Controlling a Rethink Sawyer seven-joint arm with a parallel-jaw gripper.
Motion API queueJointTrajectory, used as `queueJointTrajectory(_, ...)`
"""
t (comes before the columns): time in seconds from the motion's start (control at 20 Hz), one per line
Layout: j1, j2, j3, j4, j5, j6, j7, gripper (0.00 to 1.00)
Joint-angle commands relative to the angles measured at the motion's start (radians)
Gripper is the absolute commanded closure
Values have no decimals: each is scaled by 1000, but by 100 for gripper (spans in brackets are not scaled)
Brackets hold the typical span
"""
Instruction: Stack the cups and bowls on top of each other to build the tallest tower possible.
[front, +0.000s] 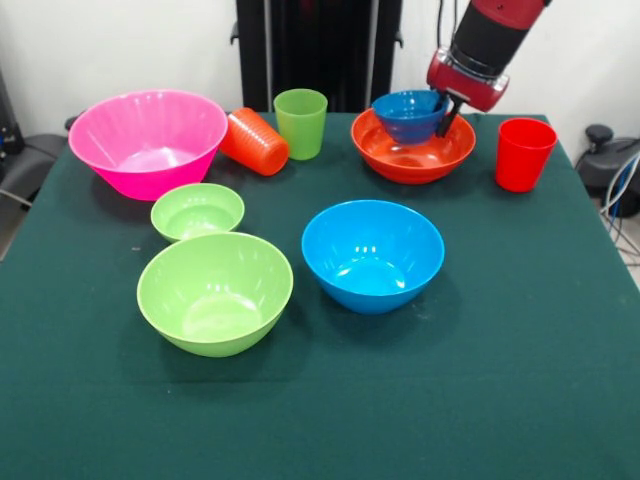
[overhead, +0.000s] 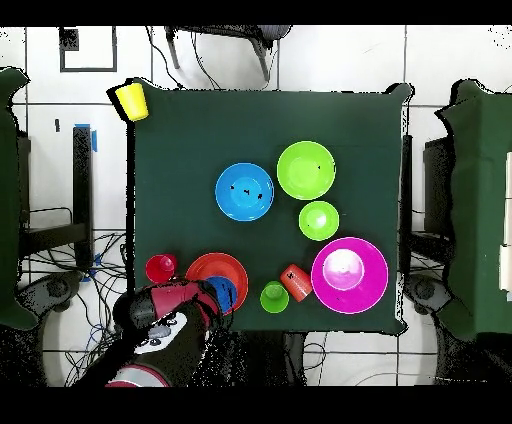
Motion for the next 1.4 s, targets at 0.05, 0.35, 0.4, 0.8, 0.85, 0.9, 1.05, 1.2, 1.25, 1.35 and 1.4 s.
queueJointTrajectory(0.05, -17, 80, 130, 11, 46, -118, 175, 100)
queueJointTrajectory(0.35, -41, 107, 135, 11, 40, -156, 160, 100)
queueJointTrajectory(0.4, -42, 109, 135, 8, 40, -157, 158, 100)
queueJointTrajectory(0.8, -37, 110, 133, 16, 35, -168, 155, 100)
queueJointTrajectory(0.85, -37, 110, 134, 15, 35, -165, 153, 100)
queueJointTrajectory(0.9, -38, 109, 135, 15, 34, -162, 151, 100)
queueJointTrajectory(1.05, -34, 119, 137, 6, 37, -163, 151, 100)
queueJointTrajectory(1.2, -30, 121, 135, 5, 40, -163, 154, 100)
queueJointTrajectory(1.25, -29, 120, 134, 6, 40, -164, 156, 100)
queueJointTrajectory(1.35, -33, 117, 136, 7, 39, -154, 151, 100)
queueJointTrajectory(1.4, -30, 117, 134, 6, 40, -151, 151, 100)
